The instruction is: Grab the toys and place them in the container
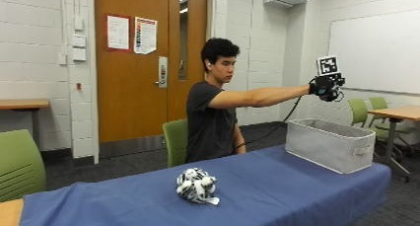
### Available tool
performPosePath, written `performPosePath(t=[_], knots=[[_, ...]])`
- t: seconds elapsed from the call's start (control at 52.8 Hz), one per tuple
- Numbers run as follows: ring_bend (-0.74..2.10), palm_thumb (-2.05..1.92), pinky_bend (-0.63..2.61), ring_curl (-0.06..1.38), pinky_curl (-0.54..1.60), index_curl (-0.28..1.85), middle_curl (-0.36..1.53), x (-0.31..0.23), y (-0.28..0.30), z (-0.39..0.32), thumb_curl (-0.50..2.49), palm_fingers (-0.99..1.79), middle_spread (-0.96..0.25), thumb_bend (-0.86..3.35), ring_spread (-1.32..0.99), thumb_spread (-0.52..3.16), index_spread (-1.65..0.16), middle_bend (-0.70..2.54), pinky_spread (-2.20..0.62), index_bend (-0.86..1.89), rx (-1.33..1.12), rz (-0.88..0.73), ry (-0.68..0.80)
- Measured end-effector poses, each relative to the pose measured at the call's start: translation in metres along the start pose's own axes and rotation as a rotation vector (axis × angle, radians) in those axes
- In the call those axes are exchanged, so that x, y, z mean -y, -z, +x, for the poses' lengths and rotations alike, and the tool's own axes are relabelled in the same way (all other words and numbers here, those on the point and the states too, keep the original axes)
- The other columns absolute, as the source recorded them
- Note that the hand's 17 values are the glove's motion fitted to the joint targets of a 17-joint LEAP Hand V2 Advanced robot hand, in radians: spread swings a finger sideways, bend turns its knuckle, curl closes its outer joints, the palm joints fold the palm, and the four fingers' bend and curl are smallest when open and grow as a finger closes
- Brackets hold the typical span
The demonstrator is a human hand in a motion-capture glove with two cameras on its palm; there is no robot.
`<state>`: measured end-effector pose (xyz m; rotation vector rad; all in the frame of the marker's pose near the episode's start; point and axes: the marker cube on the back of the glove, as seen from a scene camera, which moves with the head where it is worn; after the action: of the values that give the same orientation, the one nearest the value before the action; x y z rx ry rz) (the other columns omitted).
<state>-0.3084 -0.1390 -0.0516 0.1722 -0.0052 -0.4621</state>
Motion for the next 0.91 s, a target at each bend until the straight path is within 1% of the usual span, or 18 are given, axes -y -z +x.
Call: performPosePath(t=[0.038, 0.095, 0.133, 0.189, 0.246, 0.284, 0.303, 0.322, 0.36, 0.379, 0.398, 0.473, 0.549, 0.625, 0.776, 0.833, 0.871, 0.909], knots=[[1.42, 0.29, 0.90, 0.57, 0.46, 0.95, 0.69, 0.003, -0.006, -0.009, 0.89, 1.27, -0.24, 0.31, -0.32, 1.55, -0.24, 1.25, -0.46, 0.76, 0.005, -0.011, -0.007], [1.43, 0.26, 0.90, 0.57, 0.46, 0.95, 0.69, 0.008, -0.015, -0.006, 0.88, 1.28, -0.24, 0.32, -0.32, 1.60, -0.24, 1.26, -0.46, 0.76, -0.063, -0.016, -0.101], [1.43, 0.24, 0.90, 0.57, 0.46, 0.95, 0.69, 0.009, -0.021, 0.001, 0.87, 1.27, -0.24, 0.33, -0.32, 1.61, -0.24, 1.27, -0.46, 0.76, -0.098, -0.012, -0.117], [1.44, 0.22, 0.90, 0.57, 0.46, 0.95, 0.69, 0.001, -0.025, 0.027, 0.86, 1.28, -0.24, 0.35, -0.32, 1.62, -0.24, 1.28, -0.46, 0.76, -0.028, -0.021, -0.043], [1.44, 0.20, 0.91, 0.56, 0.46, 0.96, 0.69, -0.009, -0.029, 0.062, 0.85, 1.27, -0.24, 0.37, -0.32, 1.63, -0.24, 1.29, -0.46, 0.76, 0.024, -0.085, 0.030], [1.40, 0.08, 0.92, 0.54, 0.46, 0.94, 0.67, -0.010, -0.036, 0.047, 0.81, 1.16, -0.24, 0.30, -0.32, 1.58, -0.24, 1.25, -0.47, 0.67, -0.030, -0.152, 0.018], [1.36, -0.03, 0.94, 0.52, 0.46, 0.91, 0.63, -0.009, -0.039, 0.031, 0.73, 0.94, -0.24, 0.23, -0.32, 1.55, -0.25, 1.14, -0.46, 0.57, -0.056, -0.180, 0.012], [1.34, -0.09, 0.98, 0.52, 0.47, 0.91, 0.62, -0.008, -0.041, 0.016, 0.70, 0.85, -0.24, 0.18, -0.33, 1.52, -0.25, 1.08, -0.46, 0.53, -0.061, -0.197, 0.009], [1.15, -0.27, 1.15, 0.52, 0.56, 0.91, 0.56, -0.007, -0.042, -0.001, 0.63, -0.04, -0.19, -0.02, -0.27, 1.35, -0.25, 0.77, -0.36, 0.38, -0.022, -0.207, -0.015], [1.10, -0.27, 1.19, 0.54, 0.60, 0.93, 0.57, -0.007, -0.041, -0.003, 0.60, -0.19, -0.17, -0.07, -0.24, 1.30, -0.25, 0.73, -0.33, 0.37, -0.008, -0.206, -0.041], [1.02, -0.27, 1.19, 0.51, 0.59, 0.88, 0.54, -0.006, -0.041, -0.001, 0.58, -0.25, -0.15, -0.11, -0.22, 1.26, -0.25, 0.69, -0.30, 0.31, -0.007, -0.205, -0.074], [0.79, -0.27, 1.14, 0.36, 0.50, 0.71, 0.45, -0.008, -0.039, 0.012, 0.49, -0.24, -0.11, -0.17, -0.18, 1.12, -0.28, 0.55, -0.21, 0.15, -0.028, -0.205, -0.192], [0.66, -0.26, 1.07, 0.28, 0.45, 0.65, 0.42, -0.016, -0.034, 0.021, 0.42, -0.18, -0.08, -0.18, -0.17, 1.04, -0.29, 0.48, -0.15, 0.16, -0.046, -0.203, -0.172], [0.60, -0.25, 1.02, 0.26, 0.42, 0.62, 0.40, -0.034, -0.023, 0.050, 0.36, -0.13, -0.07, -0.17, -0.17, 0.99, -0.29, 0.42, -0.12, 0.16, -0.073, -0.202, -0.062], [0.52, -0.24, 0.95, 0.24, 0.39, 0.58, 0.39, -0.075, 0.004, 0.108, 0.26, -0.07, -0.07, -0.17, -0.18, 0.93, -0.30, 0.36, -0.08, 0.17, -0.032, -0.178, -0.061], [0.50, -0.24, 0.92, 0.23, 0.38, 0.56, 0.39, -0.096, 0.019, 0.129, 0.23, -0.06, -0.06, -0.16, -0.18, 0.92, -0.30, 0.34, -0.08, 0.17, 0.058, -0.166, -0.040], [0.49, -0.24, 0.92, 0.23, 0.37, 0.55, 0.39, -0.111, 0.026, 0.152, 0.22, -0.04, -0.07, -0.16, -0.19, 0.91, -0.30, 0.34, -0.07, 0.17, 0.045, -0.159, -0.069], [0.48, -0.24, 0.91, 0.23, 0.37, 0.55, 0.39, -0.128, 0.028, 0.190, 0.20, -0.04, -0.07, -0.16, -0.19, 0.91, -0.30, 0.33, -0.07, 0.17, -0.076, -0.151, -0.147]])
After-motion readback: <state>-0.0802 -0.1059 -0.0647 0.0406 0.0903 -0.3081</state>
